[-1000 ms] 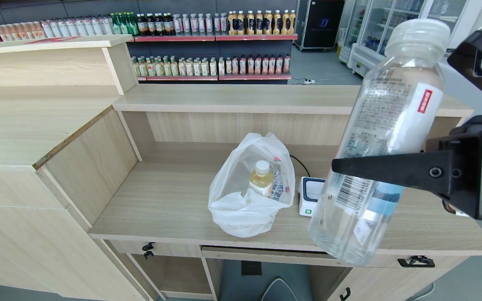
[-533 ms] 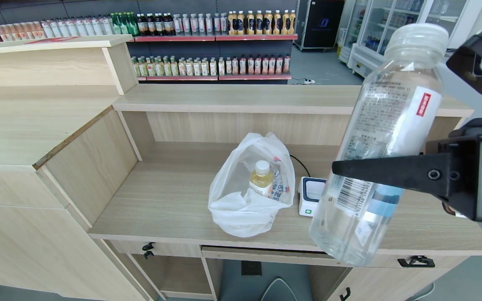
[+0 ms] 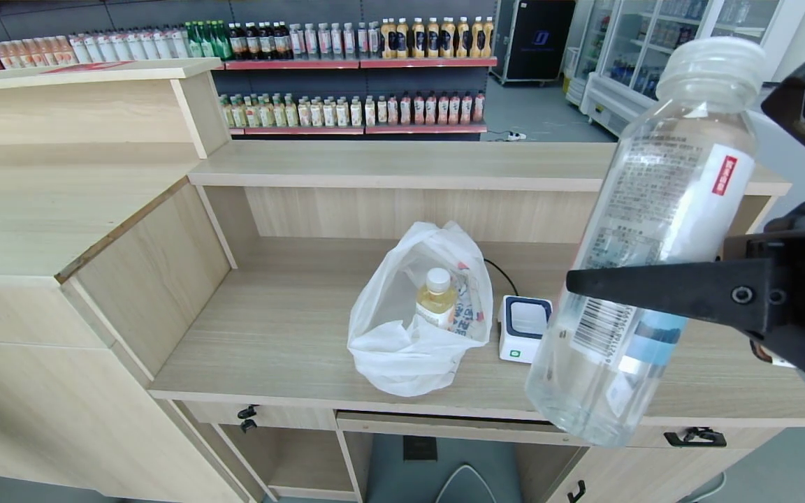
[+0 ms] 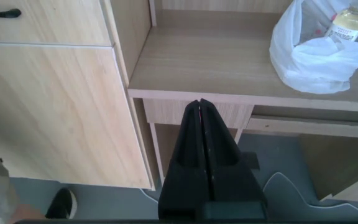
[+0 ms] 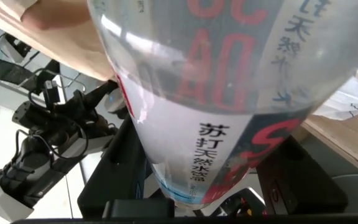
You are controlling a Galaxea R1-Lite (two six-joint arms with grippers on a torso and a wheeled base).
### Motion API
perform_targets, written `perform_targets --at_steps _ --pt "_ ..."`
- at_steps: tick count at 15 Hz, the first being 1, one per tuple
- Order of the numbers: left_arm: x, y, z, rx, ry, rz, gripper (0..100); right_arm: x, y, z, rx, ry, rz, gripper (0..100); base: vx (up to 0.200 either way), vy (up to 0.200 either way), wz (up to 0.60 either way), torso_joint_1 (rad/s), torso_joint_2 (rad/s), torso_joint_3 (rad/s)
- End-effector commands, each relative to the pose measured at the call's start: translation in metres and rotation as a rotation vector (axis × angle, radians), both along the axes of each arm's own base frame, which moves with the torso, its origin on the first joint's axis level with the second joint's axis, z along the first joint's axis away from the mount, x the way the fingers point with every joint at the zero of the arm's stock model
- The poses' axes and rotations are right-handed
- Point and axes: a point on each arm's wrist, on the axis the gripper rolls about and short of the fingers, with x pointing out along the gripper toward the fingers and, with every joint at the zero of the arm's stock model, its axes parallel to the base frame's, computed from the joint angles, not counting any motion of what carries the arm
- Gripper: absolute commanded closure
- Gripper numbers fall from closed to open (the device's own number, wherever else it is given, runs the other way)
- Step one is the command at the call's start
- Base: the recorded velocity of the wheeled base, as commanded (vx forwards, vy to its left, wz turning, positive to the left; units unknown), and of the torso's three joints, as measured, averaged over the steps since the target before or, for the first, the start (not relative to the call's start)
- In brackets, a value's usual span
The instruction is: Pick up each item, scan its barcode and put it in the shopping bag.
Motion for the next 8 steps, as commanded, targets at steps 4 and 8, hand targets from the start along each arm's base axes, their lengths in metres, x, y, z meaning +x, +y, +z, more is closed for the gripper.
perform_targets --at_steps 4,8 --pt "0.000 0.000 0.000 0.000 0.000 0.001 100 0.024 -0.025 -0.006 -0.049 -0.043 -0.171 100 0.000 0.000 0.00 0.000 0.00 0.000" --pt "0.000 0.000 0.000 0.000 0.000 0.001 100 0.057 -0.074 -0.012 -0.085 -0.142 -0.459 100 0.000 0.000 0.00 0.000 0.00 0.000"
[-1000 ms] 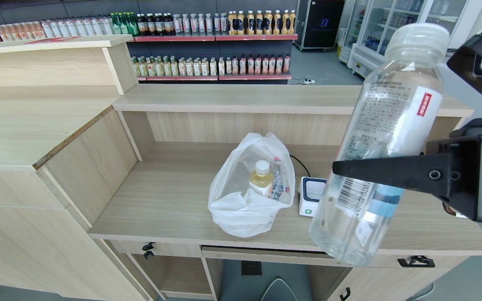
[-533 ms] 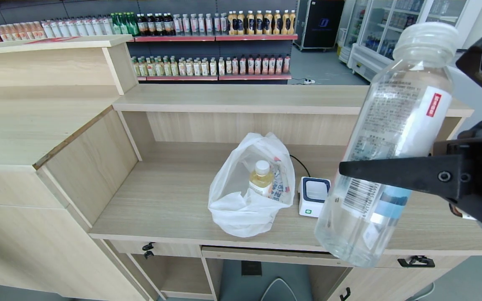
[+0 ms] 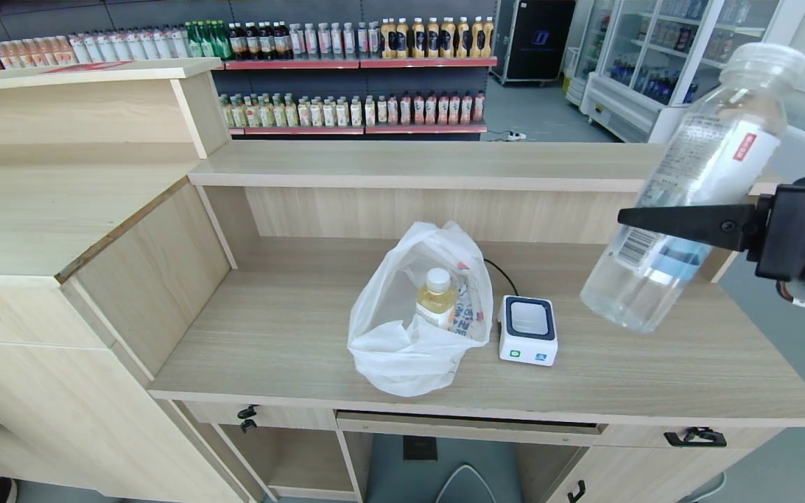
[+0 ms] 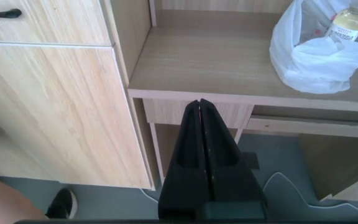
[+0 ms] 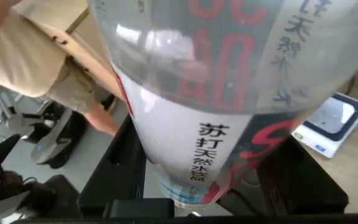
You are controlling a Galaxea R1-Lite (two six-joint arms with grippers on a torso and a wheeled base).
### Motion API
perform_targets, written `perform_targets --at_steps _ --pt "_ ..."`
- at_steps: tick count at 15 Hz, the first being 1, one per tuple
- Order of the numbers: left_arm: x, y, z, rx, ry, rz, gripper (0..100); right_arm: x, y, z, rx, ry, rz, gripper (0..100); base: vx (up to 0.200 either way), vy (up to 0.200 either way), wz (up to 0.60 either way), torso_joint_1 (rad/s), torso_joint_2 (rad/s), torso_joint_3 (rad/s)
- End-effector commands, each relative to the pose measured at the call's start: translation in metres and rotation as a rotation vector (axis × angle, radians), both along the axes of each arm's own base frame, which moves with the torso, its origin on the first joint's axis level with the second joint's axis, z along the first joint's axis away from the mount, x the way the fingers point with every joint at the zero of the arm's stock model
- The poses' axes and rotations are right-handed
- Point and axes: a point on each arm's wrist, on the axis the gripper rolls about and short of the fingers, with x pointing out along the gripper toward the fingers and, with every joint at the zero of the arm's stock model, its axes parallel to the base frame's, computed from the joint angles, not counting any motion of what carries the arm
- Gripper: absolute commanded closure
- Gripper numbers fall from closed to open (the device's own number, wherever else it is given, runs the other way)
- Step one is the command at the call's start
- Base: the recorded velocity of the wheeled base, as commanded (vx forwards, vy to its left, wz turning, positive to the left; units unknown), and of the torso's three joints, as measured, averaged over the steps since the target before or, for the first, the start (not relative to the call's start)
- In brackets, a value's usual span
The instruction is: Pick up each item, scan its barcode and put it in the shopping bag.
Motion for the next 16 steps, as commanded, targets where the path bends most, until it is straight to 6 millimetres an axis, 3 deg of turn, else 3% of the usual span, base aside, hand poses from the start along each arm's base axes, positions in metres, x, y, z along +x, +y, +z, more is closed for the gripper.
perform_targets --at_steps 1,6,10,16 --pt "0.000 0.000 0.000 0.000 0.000 0.001 100 0.017 -0.026 -0.009 -0.041 -0.024 -0.148 100 0.000 0.000 0.00 0.000 0.00 0.000" --pt "0.000 0.000 0.000 0.000 0.000 0.001 100 0.044 -0.080 -0.058 -0.418 -0.226 -0.346 100 0.000 0.000 0.00 0.000 0.00 0.000" --pt "0.000 0.000 0.000 0.000 0.000 0.001 100 0.051 -0.119 -0.086 -0.750 -0.299 -0.430 100 0.000 0.000 0.00 0.000 0.00 0.000" --pt "0.000 0.000 0.000 0.000 0.000 0.001 100 0.062 -0.132 -0.090 -0.868 -0.373 -0.458 100 0.000 0.000 0.00 0.000 0.00 0.000"
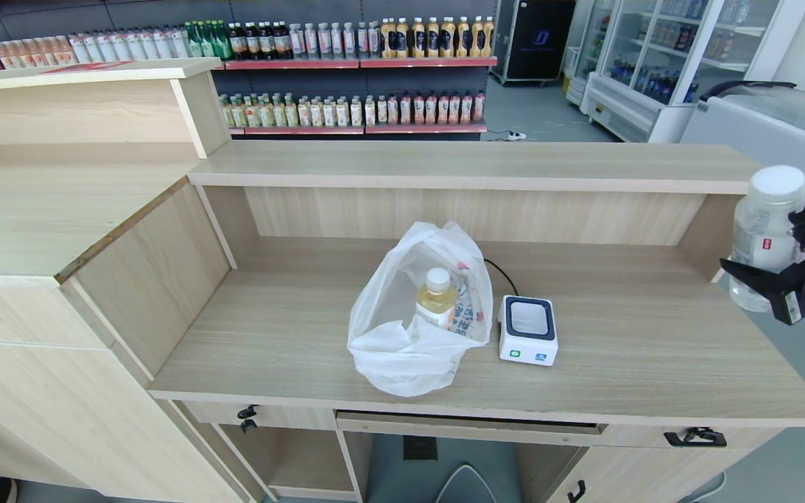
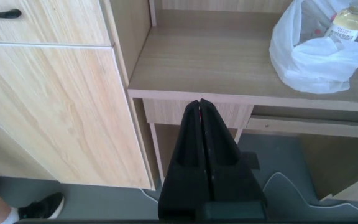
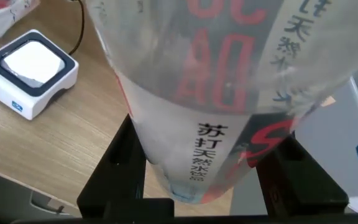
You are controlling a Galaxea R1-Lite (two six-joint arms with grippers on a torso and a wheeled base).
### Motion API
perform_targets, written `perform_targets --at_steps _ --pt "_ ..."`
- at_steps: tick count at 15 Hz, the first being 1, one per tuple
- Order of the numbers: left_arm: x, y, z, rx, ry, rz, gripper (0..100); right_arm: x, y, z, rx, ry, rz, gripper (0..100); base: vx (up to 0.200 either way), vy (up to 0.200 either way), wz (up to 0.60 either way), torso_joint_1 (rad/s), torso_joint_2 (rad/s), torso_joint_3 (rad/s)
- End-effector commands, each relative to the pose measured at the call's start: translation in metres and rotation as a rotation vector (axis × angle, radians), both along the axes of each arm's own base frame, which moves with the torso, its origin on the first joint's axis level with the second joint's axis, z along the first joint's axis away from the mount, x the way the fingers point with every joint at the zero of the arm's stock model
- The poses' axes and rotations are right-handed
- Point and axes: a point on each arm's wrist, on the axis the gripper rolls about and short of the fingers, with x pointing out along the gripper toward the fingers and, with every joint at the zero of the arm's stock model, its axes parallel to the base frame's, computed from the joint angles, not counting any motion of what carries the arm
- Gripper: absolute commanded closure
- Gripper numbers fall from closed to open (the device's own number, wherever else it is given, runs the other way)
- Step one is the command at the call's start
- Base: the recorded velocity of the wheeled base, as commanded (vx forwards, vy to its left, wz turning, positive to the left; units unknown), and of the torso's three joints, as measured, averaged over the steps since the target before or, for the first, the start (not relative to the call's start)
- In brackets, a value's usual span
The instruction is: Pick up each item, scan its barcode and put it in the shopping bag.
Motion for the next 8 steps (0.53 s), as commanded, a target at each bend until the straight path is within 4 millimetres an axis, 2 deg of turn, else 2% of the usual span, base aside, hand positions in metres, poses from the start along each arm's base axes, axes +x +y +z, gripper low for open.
perform_targets --at_steps 1,5,7,8 --pt "0.000 0.000 0.000 0.000 0.000 0.001 100 0.005 -0.003 -0.006 -0.003 0.021 -0.007 100 0.000 0.000 0.00 0.000 0.00 0.000" --pt "0.000 0.000 0.000 0.000 0.000 0.001 100 0.021 -0.006 -0.014 -0.071 -0.009 0.007 100 0.000 0.000 0.60 0.001 0.00 0.002" --pt "0.000 0.000 0.000 0.000 0.000 0.001 100 0.030 -0.007 -0.018 -0.097 -0.048 0.082 100 0.000 0.000 0.60 0.002 0.00 0.007" --pt "0.000 0.000 0.000 0.000 0.000 0.001 100 0.037 -0.007 -0.023 -0.089 -0.039 0.139 100 0.000 0.000 0.00 0.000 0.00 0.000"
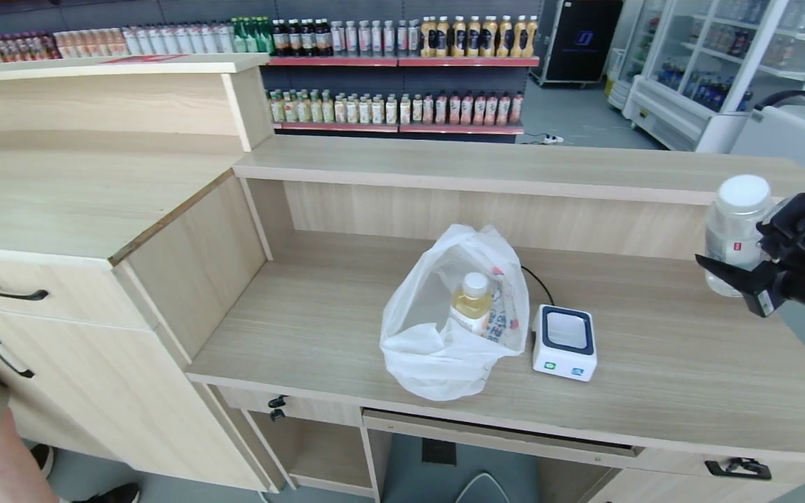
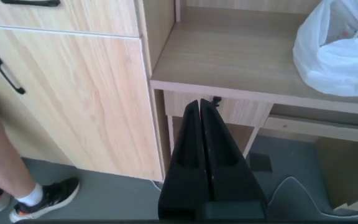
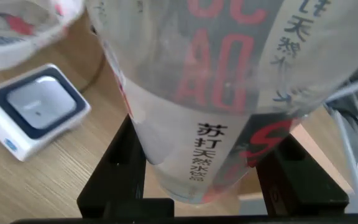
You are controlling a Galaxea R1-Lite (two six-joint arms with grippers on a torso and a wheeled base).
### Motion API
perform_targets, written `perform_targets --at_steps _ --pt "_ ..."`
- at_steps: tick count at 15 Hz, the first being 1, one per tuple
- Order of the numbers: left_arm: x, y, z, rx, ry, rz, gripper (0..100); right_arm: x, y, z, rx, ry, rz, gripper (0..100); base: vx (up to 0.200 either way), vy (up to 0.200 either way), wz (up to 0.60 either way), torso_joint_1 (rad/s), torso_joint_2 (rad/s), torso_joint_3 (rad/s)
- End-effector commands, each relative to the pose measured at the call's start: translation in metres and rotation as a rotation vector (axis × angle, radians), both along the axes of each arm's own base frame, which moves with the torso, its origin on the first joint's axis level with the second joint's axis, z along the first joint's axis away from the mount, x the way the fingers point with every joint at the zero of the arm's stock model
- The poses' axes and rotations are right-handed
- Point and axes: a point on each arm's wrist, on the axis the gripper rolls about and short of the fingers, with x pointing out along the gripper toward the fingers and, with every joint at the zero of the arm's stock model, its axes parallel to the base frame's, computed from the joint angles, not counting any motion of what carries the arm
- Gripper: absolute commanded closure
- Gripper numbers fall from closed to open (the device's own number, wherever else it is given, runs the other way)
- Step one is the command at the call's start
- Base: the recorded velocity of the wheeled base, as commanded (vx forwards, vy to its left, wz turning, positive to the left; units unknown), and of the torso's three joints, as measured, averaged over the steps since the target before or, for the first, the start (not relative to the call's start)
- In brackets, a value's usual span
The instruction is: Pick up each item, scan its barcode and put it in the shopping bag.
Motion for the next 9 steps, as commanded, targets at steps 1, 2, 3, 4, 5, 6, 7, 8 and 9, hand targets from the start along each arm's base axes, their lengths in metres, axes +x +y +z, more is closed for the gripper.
perform_targets --at_steps 1,2,3,4,5,6,7,8,9 --pt "0.000 0.000 0.000 0.000 0.000 0.000 100 0.019 -0.005 -0.017 -0.002 0.044 0.058 100 0.000 0.000 0.00 0.000 0.00 0.000" --pt "0.000 0.000 0.000 0.000 0.000 0.000 100 0.026 -0.007 -0.023 -0.019 0.052 0.081 100 0.000 0.000 0.00 0.000 0.00 0.000" --pt "0.000 0.000 0.000 0.000 0.000 0.000 100 0.030 -0.009 -0.026 -0.023 0.056 0.102 100 0.000 0.000 0.00 0.000 0.00 0.000" --pt "0.000 0.000 0.000 0.000 0.000 0.000 100 0.039 -0.011 -0.030 -0.026 0.058 0.155 100 0.000 0.000 0.00 0.000 0.00 0.000" --pt "0.000 0.000 0.000 0.000 0.000 0.000 100 0.046 -0.013 -0.033 -0.049 0.053 0.193 100 0.000 0.000 0.00 0.000 0.00 0.000" --pt "0.000 0.000 0.000 0.000 0.000 0.000 100 0.051 -0.013 -0.035 -0.061 0.050 0.202 100 0.000 0.000 0.00 0.000 0.00 0.000" --pt "0.000 0.000 0.000 0.000 0.000 0.000 100 0.062 -0.016 -0.039 -0.075 0.041 0.220 100 0.000 0.000 0.00 0.000 0.00 0.000" --pt "0.000 0.000 0.000 0.000 0.000 0.000 100 0.067 -0.017 -0.040 -0.076 0.031 0.235 100 0.000 0.000 0.00 0.000 0.00 0.000" --pt "0.000 0.000 0.000 0.000 0.000 0.000 100 0.074 -0.018 -0.044 -0.089 0.019 0.252 100 0.000 0.000 0.00 0.000 0.00 0.000"
